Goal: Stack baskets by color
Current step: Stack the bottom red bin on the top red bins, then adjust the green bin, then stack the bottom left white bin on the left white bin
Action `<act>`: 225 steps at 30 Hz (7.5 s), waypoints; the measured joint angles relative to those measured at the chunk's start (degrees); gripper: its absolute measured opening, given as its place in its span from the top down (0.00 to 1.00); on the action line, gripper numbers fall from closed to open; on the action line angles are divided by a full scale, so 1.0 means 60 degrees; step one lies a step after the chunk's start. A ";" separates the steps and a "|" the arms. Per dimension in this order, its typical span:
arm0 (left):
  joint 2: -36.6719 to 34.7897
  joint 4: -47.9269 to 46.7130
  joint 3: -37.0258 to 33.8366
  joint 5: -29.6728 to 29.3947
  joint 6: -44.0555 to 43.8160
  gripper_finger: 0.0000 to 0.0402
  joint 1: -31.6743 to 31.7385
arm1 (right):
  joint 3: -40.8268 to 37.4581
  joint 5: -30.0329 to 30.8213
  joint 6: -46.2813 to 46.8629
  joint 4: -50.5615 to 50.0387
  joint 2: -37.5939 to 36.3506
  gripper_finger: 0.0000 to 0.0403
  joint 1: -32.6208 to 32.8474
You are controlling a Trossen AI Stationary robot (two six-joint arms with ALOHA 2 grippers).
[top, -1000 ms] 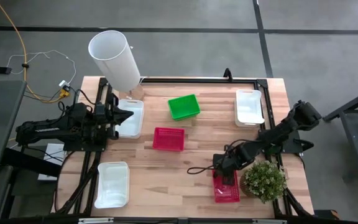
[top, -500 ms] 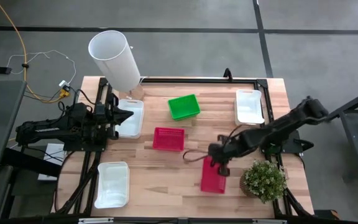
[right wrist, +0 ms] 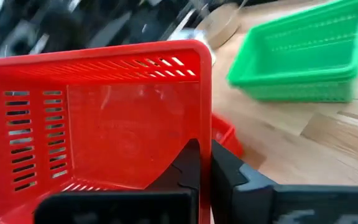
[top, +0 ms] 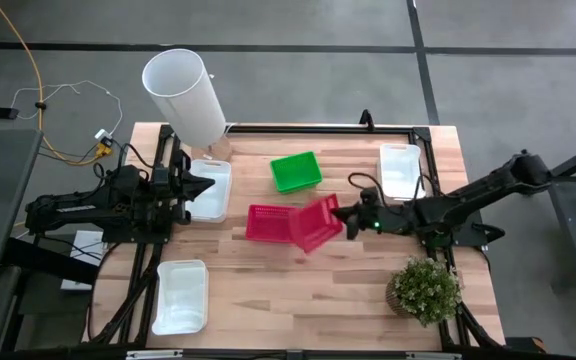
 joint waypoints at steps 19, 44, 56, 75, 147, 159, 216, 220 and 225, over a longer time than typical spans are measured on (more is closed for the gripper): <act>-0.0004 0.0006 0.0000 0.0000 -0.0255 1.00 0.0000 | 0.7074 0.0244 0.2339 -0.5294 0.5773 1.00 -0.0615; 0.0000 -0.0247 0.0000 -0.0307 0.0005 1.00 -0.0002 | 0.8739 0.0253 0.6059 -0.8432 0.7284 1.00 -0.0406; 0.0000 -0.0224 0.0000 -0.0750 0.0175 1.00 0.0000 | 0.8739 0.0171 0.5806 -0.8432 0.7298 0.98 -0.0502; 0.0000 -0.0254 0.0000 -0.0747 0.0076 1.00 -0.0001 | 0.8739 0.0012 0.2296 -0.9599 0.6680 0.44 -0.0391; -0.0001 -0.0293 0.0000 -0.1175 0.0255 1.00 0.0000 | 0.7981 -0.4867 -0.7180 -0.5207 0.7769 1.00 -0.4472; -0.0004 -0.0283 0.0000 -0.1254 0.0254 1.00 -0.0004 | 0.7973 -0.4468 -0.6944 -0.3995 0.8038 1.00 -0.4638; 0.2067 -0.2723 0.1211 -0.1534 -0.0790 0.54 -0.0849 | -0.1254 -0.2521 -0.9268 0.3842 -0.0975 1.00 -0.2003; 0.2602 -0.3931 0.1938 -0.2080 -0.1286 0.48 -0.1215 | -0.1253 -0.2521 -0.9268 0.3700 -0.0971 1.00 -0.2003; 0.3503 -0.6122 0.2977 -0.2556 -0.2664 0.48 -0.1643 | -0.1253 -0.2521 -0.9195 0.3538 -0.0971 1.00 -0.2003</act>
